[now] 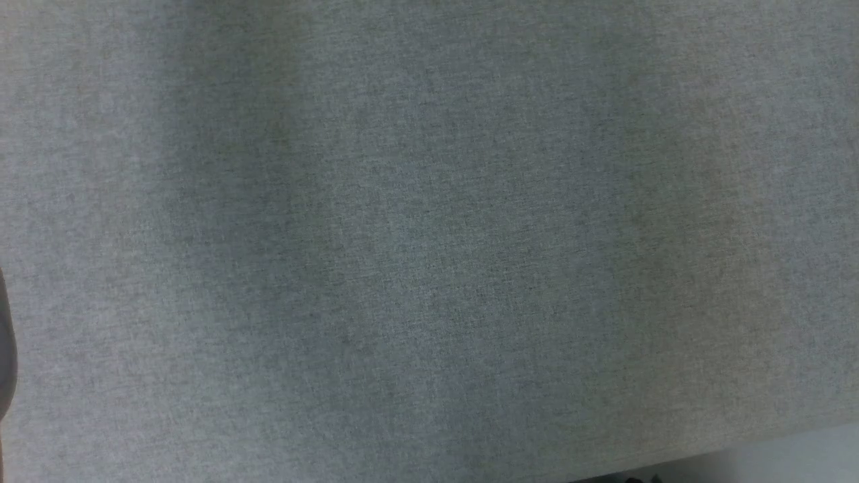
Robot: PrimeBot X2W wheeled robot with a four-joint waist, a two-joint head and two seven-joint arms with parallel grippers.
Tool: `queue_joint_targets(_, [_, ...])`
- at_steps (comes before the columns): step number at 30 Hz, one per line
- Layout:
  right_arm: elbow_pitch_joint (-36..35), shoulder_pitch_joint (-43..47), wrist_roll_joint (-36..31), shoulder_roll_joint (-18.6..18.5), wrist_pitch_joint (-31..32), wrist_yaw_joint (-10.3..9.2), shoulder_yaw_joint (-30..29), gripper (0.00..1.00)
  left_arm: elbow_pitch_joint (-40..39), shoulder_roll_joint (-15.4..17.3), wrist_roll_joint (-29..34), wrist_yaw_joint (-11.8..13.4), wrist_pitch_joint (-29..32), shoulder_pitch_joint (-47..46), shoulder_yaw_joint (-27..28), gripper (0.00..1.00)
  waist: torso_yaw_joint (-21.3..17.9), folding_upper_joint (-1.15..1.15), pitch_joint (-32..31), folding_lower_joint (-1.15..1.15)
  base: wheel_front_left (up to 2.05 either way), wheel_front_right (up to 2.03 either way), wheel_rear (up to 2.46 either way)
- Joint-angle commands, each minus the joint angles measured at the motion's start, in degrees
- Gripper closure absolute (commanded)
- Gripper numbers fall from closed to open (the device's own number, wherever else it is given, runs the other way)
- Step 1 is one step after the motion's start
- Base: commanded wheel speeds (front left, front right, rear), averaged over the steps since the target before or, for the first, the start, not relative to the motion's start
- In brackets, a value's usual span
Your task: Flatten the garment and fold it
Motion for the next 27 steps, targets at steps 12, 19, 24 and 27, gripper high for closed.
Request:
queue_joint_targets(12, [7.52,14.19,8.87,-1.53,0.86,-0.06,7.62,1.00,8.13,3.51,0.27,-7.47,8.45,23.65,-4.41,1.00,2.82,0.00,-3.13,0.00,0.00,0.00,0.00])
queue_joint_targets(19, [4.15,32.25,19.96,-5.85,9.47,-0.06,14.48,1.00,2.28,2.45,-3.45,-10.18,15.61,46.44,-5.09,1.00,4.30,0.00,-10.42,0.00,0.00,0.00,0.00])
queue_joint_targets(24, [-3.69,47.81,25.66,-9.26,16.48,-0.06,14.54,1.00,-6.07,1.15,-6.11,-9.44,20.74,63.53,-4.52,1.00,5.24,0.00,-15.98,0.00,0.00,0.00,0.00])
queue_joint_targets(27, [-9.29,57.12,26.71,-10.36,20.03,-0.06,11.85,1.00,-11.15,1.64,-4.90,-8.11,22.73,73.47,-4.72,1.00,5.50,0.00,-18.47,0.00,0.00,0.00,0.00])
